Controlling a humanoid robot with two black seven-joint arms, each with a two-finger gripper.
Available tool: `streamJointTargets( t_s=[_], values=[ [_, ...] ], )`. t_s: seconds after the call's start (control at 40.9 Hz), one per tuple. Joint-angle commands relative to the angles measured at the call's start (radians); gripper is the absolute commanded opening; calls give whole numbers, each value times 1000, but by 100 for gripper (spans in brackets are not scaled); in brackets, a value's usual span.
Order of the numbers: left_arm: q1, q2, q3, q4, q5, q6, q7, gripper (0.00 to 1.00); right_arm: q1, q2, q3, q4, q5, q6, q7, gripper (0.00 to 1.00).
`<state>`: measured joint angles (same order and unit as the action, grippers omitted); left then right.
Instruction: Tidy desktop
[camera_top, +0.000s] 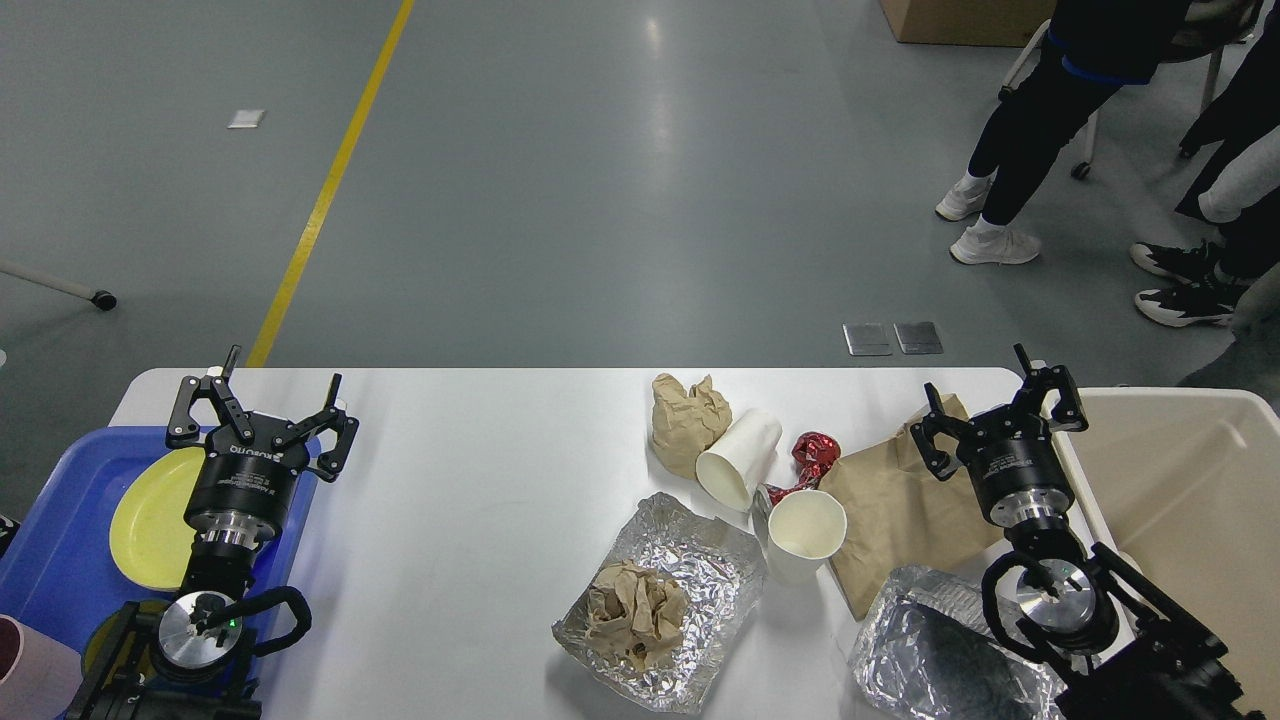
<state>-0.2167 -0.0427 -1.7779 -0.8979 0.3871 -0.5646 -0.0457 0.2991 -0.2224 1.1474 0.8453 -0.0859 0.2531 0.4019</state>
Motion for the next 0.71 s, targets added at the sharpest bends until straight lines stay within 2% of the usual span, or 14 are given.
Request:
streamJointTargets(
  t_s=[0.0, 0.122, 0.318, 0.684],
  values=[
    [37, 3, 37, 1, 4, -24, -13, 96, 0, 0, 0, 0, 0, 0, 0, 100],
    [43, 4, 55, 1, 10, -41, -37, 96, 0, 0, 0, 0, 0, 0, 0, 100],
    [43, 6, 60, 1, -1, -43, -46, 96, 0, 0, 0, 0, 0, 0, 0, 100],
    [43, 7, 61, 1, -10, -44, -39, 96, 0, 0, 0, 0, 0, 0, 0, 100]
  ],
)
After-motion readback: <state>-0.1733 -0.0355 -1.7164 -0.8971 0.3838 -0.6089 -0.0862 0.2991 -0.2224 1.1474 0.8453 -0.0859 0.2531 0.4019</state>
